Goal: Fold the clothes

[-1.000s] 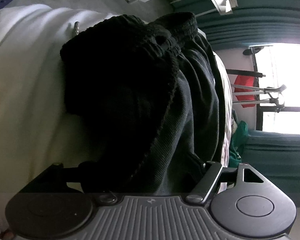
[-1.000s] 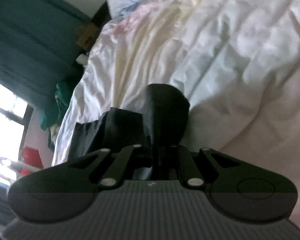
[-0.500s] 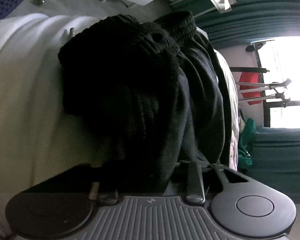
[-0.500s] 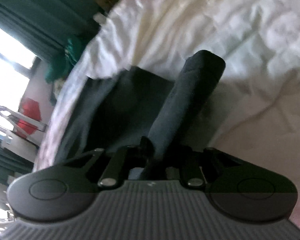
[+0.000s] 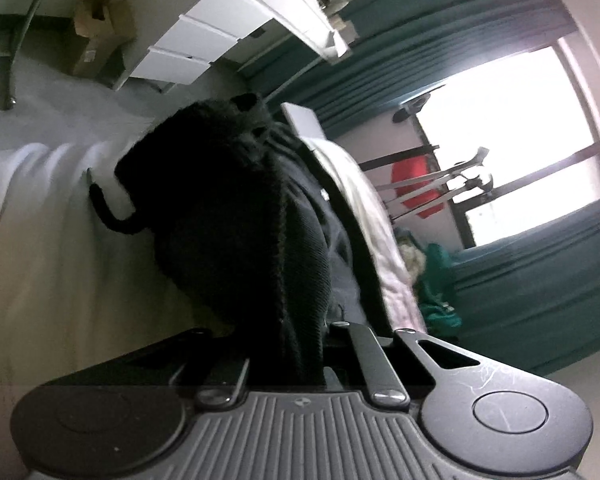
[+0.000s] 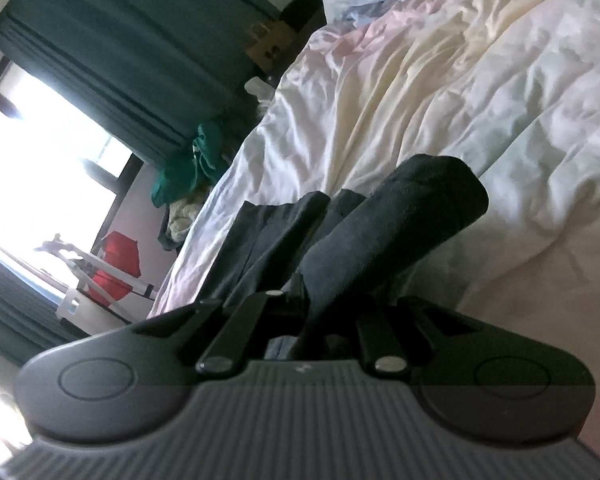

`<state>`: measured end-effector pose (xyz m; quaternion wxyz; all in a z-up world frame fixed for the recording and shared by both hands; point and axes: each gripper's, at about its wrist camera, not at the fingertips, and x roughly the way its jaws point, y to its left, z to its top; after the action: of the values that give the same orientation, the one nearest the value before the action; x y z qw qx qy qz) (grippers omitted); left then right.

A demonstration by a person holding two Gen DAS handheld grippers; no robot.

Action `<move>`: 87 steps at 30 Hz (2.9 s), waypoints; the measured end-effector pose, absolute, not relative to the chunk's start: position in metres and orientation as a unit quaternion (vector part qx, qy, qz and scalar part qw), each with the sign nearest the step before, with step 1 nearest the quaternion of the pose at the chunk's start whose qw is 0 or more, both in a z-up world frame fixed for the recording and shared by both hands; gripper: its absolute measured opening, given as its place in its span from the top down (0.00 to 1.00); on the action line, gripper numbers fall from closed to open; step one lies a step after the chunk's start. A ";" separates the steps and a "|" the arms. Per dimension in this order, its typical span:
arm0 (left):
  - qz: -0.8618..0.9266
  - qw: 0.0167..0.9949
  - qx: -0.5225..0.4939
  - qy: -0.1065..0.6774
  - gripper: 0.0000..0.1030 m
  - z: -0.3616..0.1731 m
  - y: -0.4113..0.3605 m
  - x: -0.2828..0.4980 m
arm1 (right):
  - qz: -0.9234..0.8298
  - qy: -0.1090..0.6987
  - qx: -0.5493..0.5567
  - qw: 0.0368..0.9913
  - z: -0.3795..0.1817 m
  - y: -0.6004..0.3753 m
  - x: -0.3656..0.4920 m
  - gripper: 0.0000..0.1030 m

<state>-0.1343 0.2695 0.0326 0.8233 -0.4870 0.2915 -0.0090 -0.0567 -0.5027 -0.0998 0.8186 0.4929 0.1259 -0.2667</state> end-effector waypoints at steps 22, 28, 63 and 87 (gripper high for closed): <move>0.005 0.858 -0.433 0.277 0.93 0.111 0.229 0.129 | -0.278 0.201 0.358 0.869 -0.030 -0.529 0.170 0.93; 0.055 0.854 -0.409 0.317 0.92 0.054 0.203 0.268 | -0.307 0.255 0.275 0.875 -0.072 -0.530 0.295 0.93; 0.022 0.801 -0.528 0.283 0.08 -0.032 0.266 0.095 | -0.133 0.122 0.632 0.754 -0.174 -0.544 0.109 0.28; 0.072 0.812 -0.530 0.236 0.13 -0.068 0.275 0.149 | -0.185 0.104 0.545 0.811 -0.157 -0.552 0.122 0.29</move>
<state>0.1489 0.2751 -0.0679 0.8116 -0.5296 0.2361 0.0716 0.1221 -0.5522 -0.1569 0.8111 0.5452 0.1042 -0.1845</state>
